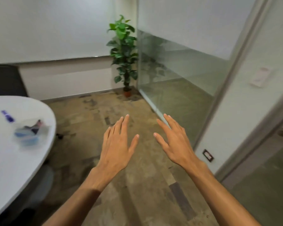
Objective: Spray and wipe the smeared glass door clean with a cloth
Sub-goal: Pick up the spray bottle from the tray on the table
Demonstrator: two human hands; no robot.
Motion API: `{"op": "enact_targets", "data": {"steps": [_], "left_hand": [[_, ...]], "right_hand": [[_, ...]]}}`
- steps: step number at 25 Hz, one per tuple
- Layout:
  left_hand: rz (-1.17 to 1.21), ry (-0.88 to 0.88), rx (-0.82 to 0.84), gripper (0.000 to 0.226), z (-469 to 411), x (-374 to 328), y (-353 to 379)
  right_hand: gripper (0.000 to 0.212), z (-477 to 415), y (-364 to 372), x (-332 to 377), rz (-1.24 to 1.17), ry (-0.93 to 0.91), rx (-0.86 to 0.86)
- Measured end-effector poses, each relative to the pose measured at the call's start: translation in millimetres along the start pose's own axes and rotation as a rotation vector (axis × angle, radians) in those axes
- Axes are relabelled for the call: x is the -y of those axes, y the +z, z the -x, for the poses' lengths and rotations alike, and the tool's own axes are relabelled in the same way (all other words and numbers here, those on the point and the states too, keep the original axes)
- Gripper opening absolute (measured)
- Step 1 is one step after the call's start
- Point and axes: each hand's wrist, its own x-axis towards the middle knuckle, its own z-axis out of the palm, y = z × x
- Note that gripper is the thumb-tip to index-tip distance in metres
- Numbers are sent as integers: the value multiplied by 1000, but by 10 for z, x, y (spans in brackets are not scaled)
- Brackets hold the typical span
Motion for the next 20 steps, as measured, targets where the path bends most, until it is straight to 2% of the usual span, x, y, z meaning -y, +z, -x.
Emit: {"op": "enact_targets", "data": {"steps": [7,14,20], "left_hand": [[-35,-328,-58,76,259,1501,-456],[-27,-634,-142,78,454,2458,-575],[10,-816,-217,83,145,3124,-465]], "right_hand": [[52,-817,1314,1221,-167,-167,165],[51,-1443,2204,2111,-283,-367,335],[48,-2168,2803,2576,-377,-541,438]]}}
